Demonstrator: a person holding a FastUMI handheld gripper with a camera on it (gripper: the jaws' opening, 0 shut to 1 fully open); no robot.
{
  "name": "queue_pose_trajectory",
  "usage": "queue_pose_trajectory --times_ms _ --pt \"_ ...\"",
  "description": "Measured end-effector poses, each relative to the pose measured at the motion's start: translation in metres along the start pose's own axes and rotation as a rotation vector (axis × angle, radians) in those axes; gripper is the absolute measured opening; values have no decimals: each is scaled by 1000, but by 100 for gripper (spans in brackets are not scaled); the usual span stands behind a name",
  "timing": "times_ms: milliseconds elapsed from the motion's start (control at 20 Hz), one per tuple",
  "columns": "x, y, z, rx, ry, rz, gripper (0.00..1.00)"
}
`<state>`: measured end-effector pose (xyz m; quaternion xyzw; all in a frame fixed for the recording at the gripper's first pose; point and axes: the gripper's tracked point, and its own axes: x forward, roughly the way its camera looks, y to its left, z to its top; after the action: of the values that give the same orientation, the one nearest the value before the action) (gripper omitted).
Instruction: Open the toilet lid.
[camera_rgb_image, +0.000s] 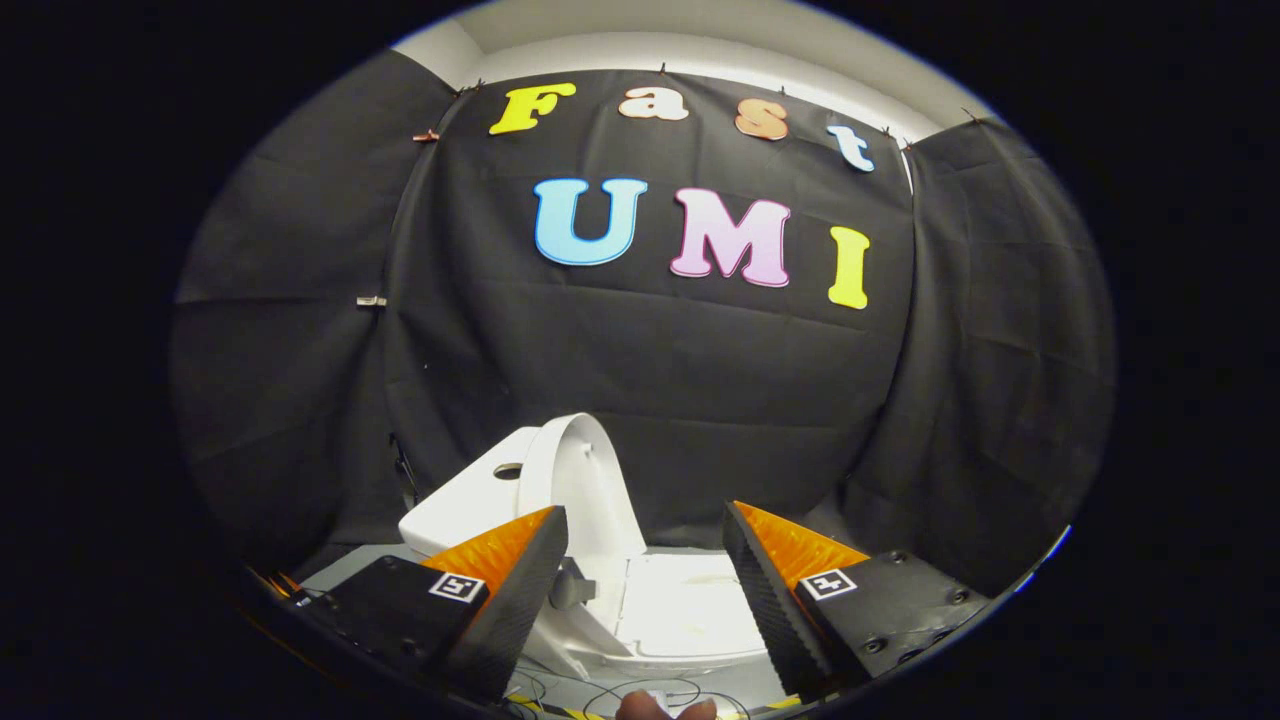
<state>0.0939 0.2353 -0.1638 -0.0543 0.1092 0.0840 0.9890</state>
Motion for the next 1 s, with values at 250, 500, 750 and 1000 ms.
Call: queue_pose_trajectory --times_ms 250,500,750,1000 --pt "-17 -33 30 -11 -74 -28 98" --pt "-41 -64 53 26 -107 -34 98" --pt "-67 -90 74 61 -148 -36 98" --pt "-84 -104 85 60 -169 -29 98"
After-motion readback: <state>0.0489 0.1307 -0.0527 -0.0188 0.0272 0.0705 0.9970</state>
